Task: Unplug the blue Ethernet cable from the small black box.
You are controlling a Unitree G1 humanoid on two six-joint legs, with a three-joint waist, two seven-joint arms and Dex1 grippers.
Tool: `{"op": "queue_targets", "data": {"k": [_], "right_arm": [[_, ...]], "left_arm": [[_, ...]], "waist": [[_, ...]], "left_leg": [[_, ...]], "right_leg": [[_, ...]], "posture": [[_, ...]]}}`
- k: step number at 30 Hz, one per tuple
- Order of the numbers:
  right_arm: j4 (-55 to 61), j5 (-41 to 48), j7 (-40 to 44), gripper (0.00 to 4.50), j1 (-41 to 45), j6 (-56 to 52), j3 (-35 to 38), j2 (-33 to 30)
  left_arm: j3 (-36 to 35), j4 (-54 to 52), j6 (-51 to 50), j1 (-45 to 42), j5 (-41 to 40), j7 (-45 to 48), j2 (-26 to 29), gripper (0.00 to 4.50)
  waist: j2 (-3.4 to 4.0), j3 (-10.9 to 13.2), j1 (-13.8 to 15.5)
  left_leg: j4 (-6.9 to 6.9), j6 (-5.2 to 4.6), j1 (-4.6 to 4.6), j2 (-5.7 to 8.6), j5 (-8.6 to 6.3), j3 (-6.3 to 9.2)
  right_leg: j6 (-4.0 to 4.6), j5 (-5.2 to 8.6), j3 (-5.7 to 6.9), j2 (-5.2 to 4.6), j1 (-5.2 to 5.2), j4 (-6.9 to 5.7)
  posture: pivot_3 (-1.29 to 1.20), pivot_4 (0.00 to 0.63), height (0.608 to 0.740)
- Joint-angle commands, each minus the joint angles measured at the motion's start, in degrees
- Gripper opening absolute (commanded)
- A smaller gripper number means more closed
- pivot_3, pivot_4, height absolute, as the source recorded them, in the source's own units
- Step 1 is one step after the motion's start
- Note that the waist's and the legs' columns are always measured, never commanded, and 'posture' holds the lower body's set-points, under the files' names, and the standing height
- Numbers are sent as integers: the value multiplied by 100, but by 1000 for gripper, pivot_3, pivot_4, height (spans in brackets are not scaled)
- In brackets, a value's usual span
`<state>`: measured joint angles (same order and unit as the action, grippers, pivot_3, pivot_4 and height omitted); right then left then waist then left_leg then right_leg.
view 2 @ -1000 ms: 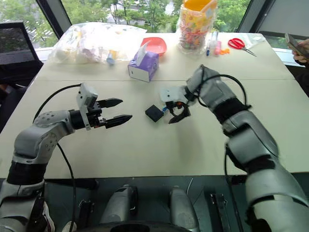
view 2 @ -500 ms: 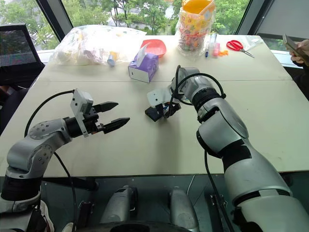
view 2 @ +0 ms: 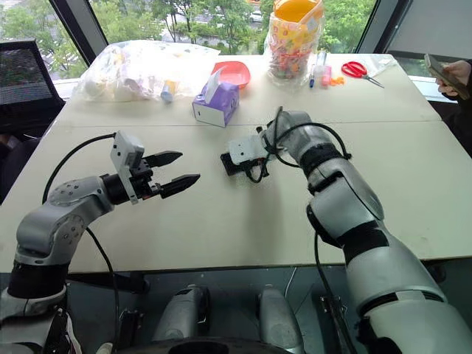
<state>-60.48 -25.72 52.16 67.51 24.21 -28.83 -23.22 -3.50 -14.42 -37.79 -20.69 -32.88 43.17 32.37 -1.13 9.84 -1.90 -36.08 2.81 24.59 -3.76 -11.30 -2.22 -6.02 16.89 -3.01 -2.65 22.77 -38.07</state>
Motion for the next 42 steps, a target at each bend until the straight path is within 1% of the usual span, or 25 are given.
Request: {"op": "queue_targets", "data": {"k": [1,3,6,8,13,21,24,32,33,39,41,42], "right_arm": [[1560,-4,-1294,58,-636,228,564,-340],[2657,-287,-2012,58,-1332,131,786,-563],[4306,-462,-2322,58,-2291,-268,1053,-645],[4948,-551,-2397,58,-2632,-511,1132,-638],[5903,-759,-2457,58,-3036,-1013,1183,-579],[6301,-763,-2257,58,-3165,-1357,1074,-552],[6310,-761,-2204,0,-3164,-1394,1050,-567],[6280,-804,-2120,0,-3231,-1401,990,-587],[6280,-810,-2116,0,-3237,-1396,982,-592],[6374,-751,-1968,0,-3228,-1457,962,-582],[6504,-480,-1697,0,-3229,-1511,997,-581],[6575,-270,-1500,446,-3236,-1621,1038,-565]], "left_arm": [[13,272,173,-497,21,-33,-205,4500],[125,566,223,-794,119,-21,-335,4500],[326,889,286,-1138,211,184,-441,4500],[389,1026,314,-1279,238,267,-490,4500],[573,1480,415,-1720,325,541,-658,4500],[540,1668,468,-1896,369,711,-801,4500],[502,1629,449,-1886,345,729,-790,3731],[285,1457,222,-1855,137,640,-772,621],[279,1442,210,-1841,129,641,-767,501],[354,1481,181,-1800,171,668,-759,501],[430,1513,130,-1769,160,836,-705,501],[461,1524,123,-1752,154,949,-659,501]], "waist": [[0,0,-23],[-1,0,-24],[1,1,-40],[1,1,-64],[2,2,-47],[1,2,-26],[1,2,-28],[0,2,-30],[0,2,-30],[0,3,-28],[0,3,-29],[0,3,-30]], "left_leg": [[3,0,3,0,0,-5],[6,0,5,0,0,-4],[17,0,5,0,0,-3],[22,0,6,0,0,-3],[14,0,5,0,0,-5],[2,0,5,3,0,-5],[5,0,5,3,0,-5],[5,0,5,3,0,-5],[5,0,5,3,0,-4],[5,0,5,3,0,-5],[5,0,5,3,0,-5],[5,0,5,3,0,-4]], "right_leg": [[-3,-1,-4,0,6,1],[-10,3,-4,1,7,2],[-19,9,-5,4,11,1],[-20,10,-8,7,15,2],[-21,9,-13,10,17,-4],[-20,10,-13,5,5,3],[-20,10,-12,5,6,3],[-21,10,-12,6,6,2],[-21,10,-12,6,6,2],[-20,10,-12,5,6,3],[-21,10,-12,5,6,3],[-20,10,-12,6,6,3]], "posture": [[0,150,735],[0,150,735],[0,150,735],[0,150,735],[0,150,735],[0,150,735],[0,150,735],[0,150,735],[0,150,735],[0,150,735],[0,150,735],[0,150,735]]}}
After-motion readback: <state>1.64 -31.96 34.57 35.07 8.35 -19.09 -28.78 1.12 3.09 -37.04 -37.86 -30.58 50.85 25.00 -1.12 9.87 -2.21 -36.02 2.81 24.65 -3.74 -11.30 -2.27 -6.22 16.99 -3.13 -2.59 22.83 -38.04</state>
